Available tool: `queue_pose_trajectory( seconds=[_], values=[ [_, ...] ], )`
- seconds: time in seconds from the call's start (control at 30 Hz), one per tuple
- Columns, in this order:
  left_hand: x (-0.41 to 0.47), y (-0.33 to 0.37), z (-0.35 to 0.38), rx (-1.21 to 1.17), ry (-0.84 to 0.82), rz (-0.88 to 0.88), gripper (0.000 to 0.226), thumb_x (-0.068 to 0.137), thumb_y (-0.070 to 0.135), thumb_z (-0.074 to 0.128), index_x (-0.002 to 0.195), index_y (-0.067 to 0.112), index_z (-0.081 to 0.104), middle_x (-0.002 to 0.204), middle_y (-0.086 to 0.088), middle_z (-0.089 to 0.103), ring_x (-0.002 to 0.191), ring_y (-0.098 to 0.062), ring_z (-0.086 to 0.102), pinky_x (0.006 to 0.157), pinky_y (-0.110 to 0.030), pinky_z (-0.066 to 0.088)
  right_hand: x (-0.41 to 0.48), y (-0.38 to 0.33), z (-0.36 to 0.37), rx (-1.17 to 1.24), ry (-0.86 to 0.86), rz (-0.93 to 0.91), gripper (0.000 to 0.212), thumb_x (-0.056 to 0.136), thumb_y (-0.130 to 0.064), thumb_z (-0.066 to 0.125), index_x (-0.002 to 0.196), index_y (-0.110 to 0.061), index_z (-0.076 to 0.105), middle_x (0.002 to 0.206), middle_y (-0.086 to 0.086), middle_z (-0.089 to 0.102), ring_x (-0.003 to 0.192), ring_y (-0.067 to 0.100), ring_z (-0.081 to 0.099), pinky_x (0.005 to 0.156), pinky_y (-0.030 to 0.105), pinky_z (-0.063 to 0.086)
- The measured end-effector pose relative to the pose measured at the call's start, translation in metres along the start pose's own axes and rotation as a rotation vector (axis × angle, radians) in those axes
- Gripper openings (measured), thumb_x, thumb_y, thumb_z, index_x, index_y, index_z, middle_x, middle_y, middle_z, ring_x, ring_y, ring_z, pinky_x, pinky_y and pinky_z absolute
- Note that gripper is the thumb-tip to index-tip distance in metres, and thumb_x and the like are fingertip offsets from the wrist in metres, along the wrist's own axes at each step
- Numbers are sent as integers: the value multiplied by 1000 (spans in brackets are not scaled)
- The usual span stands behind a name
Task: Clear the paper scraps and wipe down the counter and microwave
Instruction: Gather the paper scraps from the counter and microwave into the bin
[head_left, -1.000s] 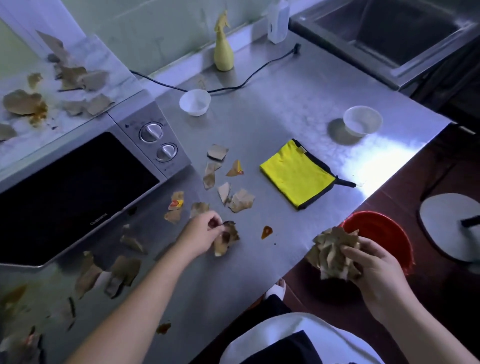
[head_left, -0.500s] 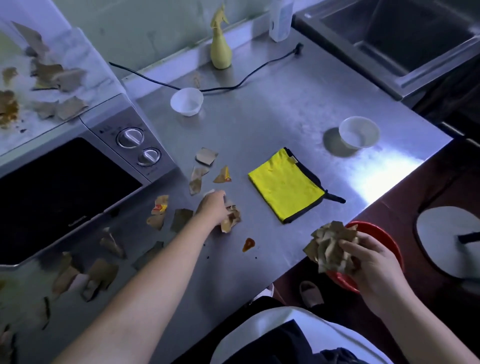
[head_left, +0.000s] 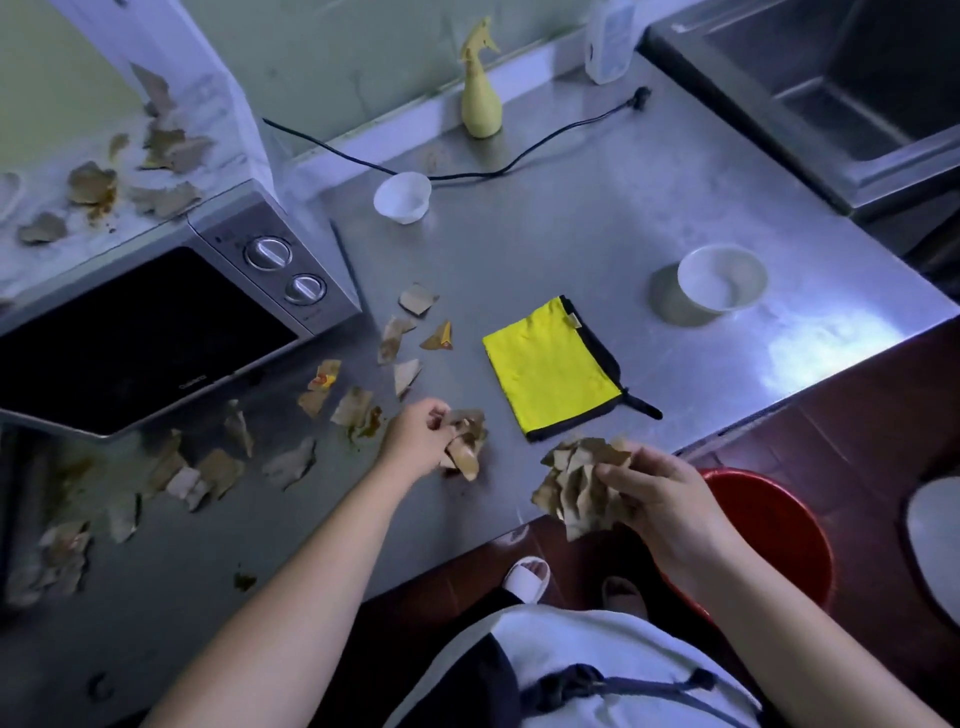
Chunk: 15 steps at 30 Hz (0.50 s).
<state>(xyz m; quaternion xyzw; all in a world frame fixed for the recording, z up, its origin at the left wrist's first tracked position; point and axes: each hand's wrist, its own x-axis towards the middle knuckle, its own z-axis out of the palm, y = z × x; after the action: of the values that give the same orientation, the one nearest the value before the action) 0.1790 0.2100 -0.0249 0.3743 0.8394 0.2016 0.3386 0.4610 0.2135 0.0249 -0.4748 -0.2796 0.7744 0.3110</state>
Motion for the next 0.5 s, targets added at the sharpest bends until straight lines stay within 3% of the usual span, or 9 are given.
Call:
queue_pose_trajectory(
  seconds=[0.1, 0.23, 0.37, 0.5],
  values=[
    [-39, 33, 17, -268, -55, -13, 18, 86, 5, 74, 101, 11, 66, 92, -11, 71, 80, -22, 64, 75, -36, 53, -2, -2, -6, 3, -63, -5, 11, 89, 9, 59, 87, -1, 60, 71, 20, 59, 58, 28, 57, 51, 29, 46],
    [-86, 72, 45, -505, -138, 38, 22, 87, -7, 67, 91, 15, 67, 81, -3, 74, 66, -8, 67, 63, -22, 55, -1, -5, -12, 1, -57, -27, 12, 88, 7, 62, 85, -5, 60, 76, 20, 60, 65, 28, 55, 56, 32, 45],
    [-111, 89, 64, -595, -199, 37, 32, 87, -16, 54, 96, 12, 68, 83, 0, 76, 72, -9, 70, 61, -20, 54, -3, -8, -26, -2, 29, -81, 16, 88, 8, 64, 86, -7, 66, 71, 14, 68, 57, 22, 61, 53, 26, 48],
    [-117, 97, 81, -735, -327, -34, 24, 89, -12, 59, 98, 9, 67, 86, -6, 77, 69, -13, 71, 56, -21, 54, -9, -4, -45, -6, 124, -118, 18, 88, 12, 63, 90, -5, 68, 67, 4, 67, 52, 12, 59, 46, 18, 46]
  ],
)
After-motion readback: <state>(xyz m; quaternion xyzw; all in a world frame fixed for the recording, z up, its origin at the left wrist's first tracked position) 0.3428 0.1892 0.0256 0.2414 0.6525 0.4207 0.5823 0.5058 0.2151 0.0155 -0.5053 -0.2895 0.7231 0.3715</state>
